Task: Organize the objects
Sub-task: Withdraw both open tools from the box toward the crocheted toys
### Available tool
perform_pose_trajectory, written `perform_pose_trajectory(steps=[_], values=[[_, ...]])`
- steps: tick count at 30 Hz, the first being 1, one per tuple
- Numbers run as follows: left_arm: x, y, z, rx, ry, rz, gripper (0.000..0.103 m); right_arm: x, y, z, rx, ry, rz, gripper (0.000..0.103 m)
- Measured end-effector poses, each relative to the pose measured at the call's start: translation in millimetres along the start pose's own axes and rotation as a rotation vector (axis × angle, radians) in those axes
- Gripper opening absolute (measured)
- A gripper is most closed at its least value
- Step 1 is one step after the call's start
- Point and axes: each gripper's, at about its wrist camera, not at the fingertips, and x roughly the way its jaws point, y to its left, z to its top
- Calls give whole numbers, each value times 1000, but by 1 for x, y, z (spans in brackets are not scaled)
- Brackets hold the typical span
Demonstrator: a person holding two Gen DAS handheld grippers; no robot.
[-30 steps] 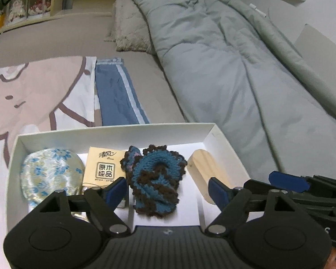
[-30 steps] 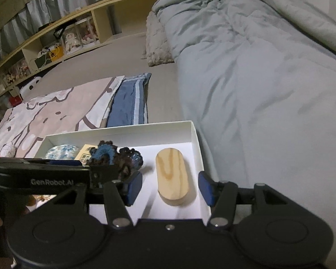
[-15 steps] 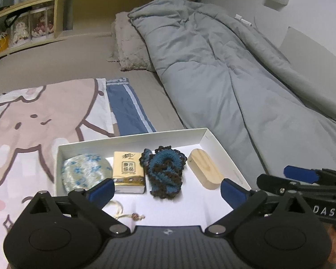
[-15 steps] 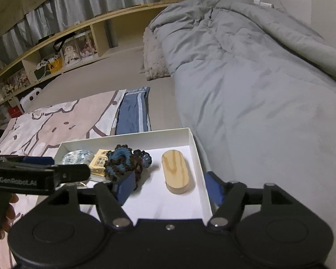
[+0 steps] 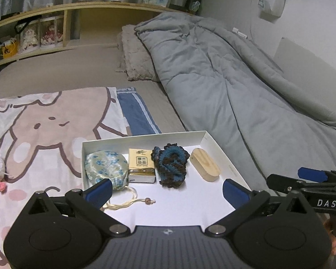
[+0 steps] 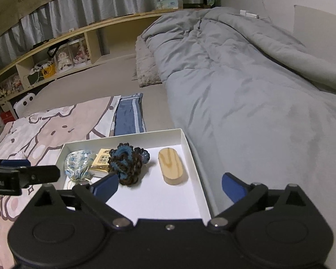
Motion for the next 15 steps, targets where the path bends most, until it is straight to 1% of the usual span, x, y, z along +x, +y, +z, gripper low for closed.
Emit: perform_pose_trajectory(steps=[4,15], values=[[-14,6,-6,15,-22,8,103,-11,4,-4,-2,-10,-15,103],[-38,25,-17,18,-40,31,103,-27,19,-9,-11,-18,-24,103]])
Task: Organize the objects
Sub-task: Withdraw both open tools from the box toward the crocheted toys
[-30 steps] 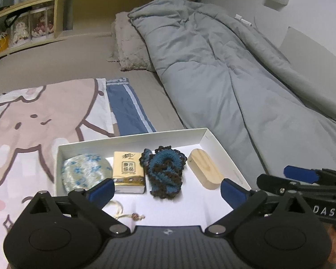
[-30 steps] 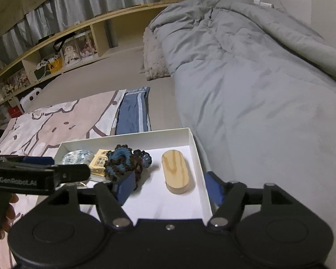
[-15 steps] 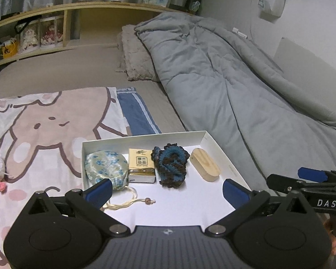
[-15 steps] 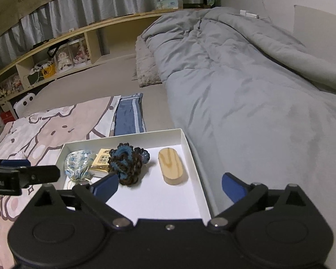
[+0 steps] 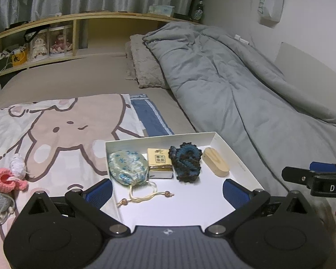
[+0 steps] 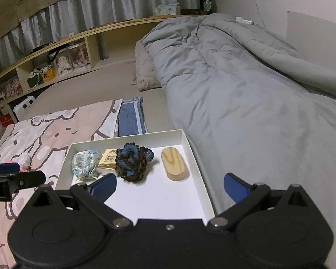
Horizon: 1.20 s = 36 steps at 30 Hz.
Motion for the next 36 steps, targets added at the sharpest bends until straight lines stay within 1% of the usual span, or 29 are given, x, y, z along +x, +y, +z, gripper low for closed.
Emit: perform_pose_trajectory(steps=[3,10,25,30,33,36], values=[[-4,9,-2,-6,-1,16,103,1,7,-2,-3,-2,-1,103],[-14,40,-9,-14,-6,46,103,5,34,-2,-15,-4,33,103],[-43,135,-26,-83,-24,207,103,32,119,-3,-53,3,145,103],[-54,164,-30,-114,-27,239,103,41,149,-2,-66,8,180,103],[-60,180,-31,-122,-35,277,103,46,168,0,-77,9,197,103],[-66,197,-34,-134,-36,297,103,52,185,2,-82,9,221,103]])
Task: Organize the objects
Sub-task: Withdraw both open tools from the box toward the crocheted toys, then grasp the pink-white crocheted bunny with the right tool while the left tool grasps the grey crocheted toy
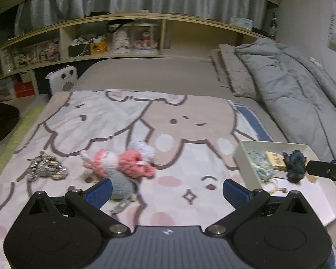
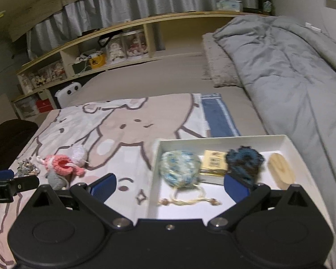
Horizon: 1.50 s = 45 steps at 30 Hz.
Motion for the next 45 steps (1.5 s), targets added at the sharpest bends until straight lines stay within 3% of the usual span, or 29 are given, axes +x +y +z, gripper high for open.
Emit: perform_pose_trajectory(steps=[11,20,31,35,43,45], values=[[6,40,-5,-18,26,41,103,31,48,5,-33,12,72,103],[28,54,-15,-28,29,-55,101,55,68,11,-28,26,107,103],[74,67,-17,32,-11,-125,88,109,101,22,-31,95,186,103],[92,73,-20,34,-29,-131,84,135,113,30,-23,119,224,93],[123,92,-26,-22,2,-138,77,186,136,36,45,211,341,86],[127,94,-28,-34,8,-138,74,194,145,35,42,241,382,79]])
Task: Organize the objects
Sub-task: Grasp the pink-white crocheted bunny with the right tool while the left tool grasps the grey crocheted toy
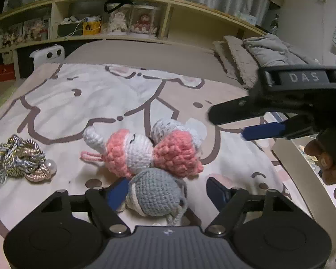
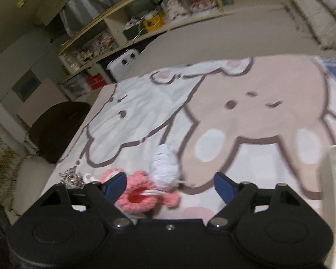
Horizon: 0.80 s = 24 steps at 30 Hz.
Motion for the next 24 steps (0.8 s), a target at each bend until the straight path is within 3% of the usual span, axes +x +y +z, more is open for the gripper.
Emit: perform_pose_trajectory(steps=[6,10,15,19,21,24], values=[[7,7,-1,-25,1,22,66,27,19,-2,-20,109,93,56],[12,8,-4,-32,31,61,66,38,31,-3,-36,146,90,47],[12,8,-4,-38,38,69,66,52,38,-5,-40,178,67,30],[12,10,-5,-51,43,68,66,57,40,-10,-54,174,40,27],[12,8,-4,-42,45,70,60,57,39,-11,-50,164,46,21],[11,5,-4,-34,50,78,59,55,41,-13,-72,143,40,18]])
